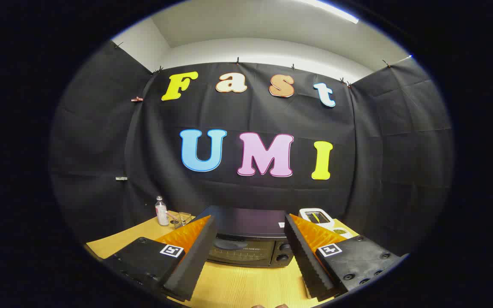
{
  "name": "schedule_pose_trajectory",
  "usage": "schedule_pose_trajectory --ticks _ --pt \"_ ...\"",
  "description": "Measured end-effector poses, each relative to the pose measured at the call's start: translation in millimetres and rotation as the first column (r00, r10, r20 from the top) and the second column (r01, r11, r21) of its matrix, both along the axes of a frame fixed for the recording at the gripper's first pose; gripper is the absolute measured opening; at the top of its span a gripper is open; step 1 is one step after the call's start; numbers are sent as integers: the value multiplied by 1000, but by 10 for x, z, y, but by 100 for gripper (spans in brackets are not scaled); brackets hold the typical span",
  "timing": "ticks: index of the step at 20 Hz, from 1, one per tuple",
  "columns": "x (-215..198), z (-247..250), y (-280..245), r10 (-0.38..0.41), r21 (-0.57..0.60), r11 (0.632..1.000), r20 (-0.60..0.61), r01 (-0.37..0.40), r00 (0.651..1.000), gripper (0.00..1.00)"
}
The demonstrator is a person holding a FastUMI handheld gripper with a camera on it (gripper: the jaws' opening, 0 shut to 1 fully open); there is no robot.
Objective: Open the toaster oven, put the food inside, and close the toaster oven door.
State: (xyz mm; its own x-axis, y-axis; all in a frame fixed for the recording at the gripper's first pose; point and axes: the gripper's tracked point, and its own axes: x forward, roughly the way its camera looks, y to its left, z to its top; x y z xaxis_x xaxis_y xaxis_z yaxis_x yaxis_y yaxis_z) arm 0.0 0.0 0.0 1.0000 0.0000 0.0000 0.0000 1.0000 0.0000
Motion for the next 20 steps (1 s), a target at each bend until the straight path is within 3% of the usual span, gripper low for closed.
schedule_pose_trajectory --ticks 20 --pt "-13 -291 -12 -3 26 1000 -91 5 996 97"
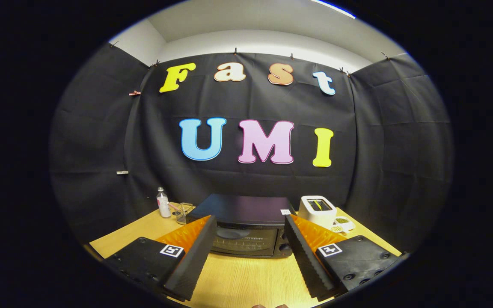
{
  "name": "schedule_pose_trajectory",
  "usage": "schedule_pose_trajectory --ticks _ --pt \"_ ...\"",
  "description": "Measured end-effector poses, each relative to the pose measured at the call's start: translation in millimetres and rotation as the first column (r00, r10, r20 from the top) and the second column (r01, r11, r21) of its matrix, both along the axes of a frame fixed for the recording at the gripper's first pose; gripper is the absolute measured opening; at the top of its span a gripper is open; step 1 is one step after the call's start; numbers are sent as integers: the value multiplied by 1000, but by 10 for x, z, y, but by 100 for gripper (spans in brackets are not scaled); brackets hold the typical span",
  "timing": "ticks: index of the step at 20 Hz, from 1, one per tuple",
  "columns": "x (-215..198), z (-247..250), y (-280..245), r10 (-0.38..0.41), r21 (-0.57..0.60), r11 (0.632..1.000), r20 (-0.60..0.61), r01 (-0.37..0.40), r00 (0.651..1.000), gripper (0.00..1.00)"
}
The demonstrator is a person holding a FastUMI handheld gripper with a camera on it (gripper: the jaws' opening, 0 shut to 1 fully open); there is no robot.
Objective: Open the toaster oven, put the food inside, and close the toaster oven door.
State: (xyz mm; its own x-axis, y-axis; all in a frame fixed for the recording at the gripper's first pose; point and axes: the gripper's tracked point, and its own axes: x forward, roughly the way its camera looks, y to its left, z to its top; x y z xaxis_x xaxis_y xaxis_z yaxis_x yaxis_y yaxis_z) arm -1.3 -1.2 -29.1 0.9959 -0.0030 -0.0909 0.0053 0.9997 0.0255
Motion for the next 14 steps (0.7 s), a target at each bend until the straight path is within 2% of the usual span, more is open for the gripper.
schedule_pose_trajectory --ticks 8,14 --pt "87 -332 143 25 8 1000 -95 -24 995 97" --pt "410 -622 284 47 -8 999 -176 -49 983 97"
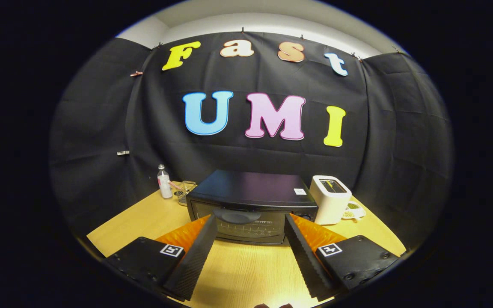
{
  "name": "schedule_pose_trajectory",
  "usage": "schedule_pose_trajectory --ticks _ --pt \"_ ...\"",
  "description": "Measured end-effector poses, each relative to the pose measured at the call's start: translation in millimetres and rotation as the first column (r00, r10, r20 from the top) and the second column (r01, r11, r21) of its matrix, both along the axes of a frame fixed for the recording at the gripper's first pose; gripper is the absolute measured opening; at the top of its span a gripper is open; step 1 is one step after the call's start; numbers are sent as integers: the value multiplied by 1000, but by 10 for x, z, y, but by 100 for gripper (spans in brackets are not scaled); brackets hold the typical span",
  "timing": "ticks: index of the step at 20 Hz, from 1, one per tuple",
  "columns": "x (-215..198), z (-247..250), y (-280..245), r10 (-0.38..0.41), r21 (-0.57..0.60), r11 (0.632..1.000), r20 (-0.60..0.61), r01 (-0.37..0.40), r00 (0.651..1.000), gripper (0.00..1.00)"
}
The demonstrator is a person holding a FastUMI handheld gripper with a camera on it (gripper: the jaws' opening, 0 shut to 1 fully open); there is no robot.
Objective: Open the toaster oven, put the food inside, and close the toaster oven door.
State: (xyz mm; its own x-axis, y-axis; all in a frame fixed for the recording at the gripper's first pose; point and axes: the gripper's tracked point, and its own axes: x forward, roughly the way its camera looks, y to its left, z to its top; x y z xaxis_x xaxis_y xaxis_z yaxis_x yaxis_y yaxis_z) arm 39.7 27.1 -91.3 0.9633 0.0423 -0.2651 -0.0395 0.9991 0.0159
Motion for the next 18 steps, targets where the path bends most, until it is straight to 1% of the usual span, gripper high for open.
schedule_pose_trajectory --ticks 2,5,8,10,12,18 --pt "173 -61 42 -7 10 1000 -23 7 1000 98" --pt "416 -176 32 -50 -2 999 -47 50 998 98" --pt "668 -291 140 -57 -15 998 -70 56 996 98" --pt "845 -318 219 -57 -30 998 -65 55 996 98" --pt "1014 -394 205 -80 -54 996 -72 77 994 98" --pt "1269 -665 171 -129 -41 991 -131 125 983 98"
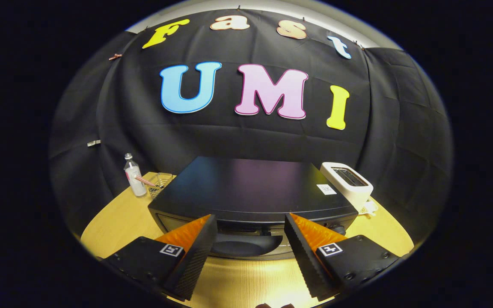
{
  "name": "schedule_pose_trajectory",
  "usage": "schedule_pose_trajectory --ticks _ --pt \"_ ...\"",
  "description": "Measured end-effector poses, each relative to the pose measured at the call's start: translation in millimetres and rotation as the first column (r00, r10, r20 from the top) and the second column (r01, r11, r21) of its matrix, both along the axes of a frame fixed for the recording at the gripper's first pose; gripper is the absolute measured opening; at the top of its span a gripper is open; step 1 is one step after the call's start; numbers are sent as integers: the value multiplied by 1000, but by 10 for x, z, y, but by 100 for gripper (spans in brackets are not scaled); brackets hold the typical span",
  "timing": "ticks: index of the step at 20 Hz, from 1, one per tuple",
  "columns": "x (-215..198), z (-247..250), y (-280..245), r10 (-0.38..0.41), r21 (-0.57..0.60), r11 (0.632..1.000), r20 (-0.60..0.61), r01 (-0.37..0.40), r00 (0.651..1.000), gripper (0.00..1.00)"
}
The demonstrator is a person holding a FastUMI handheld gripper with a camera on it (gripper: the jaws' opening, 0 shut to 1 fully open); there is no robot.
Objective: Open the toaster oven, put the food inside, and close the toaster oven door.
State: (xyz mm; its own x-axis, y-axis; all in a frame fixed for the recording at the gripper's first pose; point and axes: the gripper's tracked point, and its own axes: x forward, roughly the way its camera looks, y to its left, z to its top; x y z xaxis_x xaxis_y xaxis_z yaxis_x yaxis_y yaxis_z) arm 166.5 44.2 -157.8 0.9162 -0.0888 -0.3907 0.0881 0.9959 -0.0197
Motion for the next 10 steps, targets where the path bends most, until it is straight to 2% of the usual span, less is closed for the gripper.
schedule_pose_trajectory --ticks 3,10 --pt "33 -125 26 -13 63 998 -37 15 999 98" --pt "-57 -129 44 -19 60 998 -51 23 999 98"
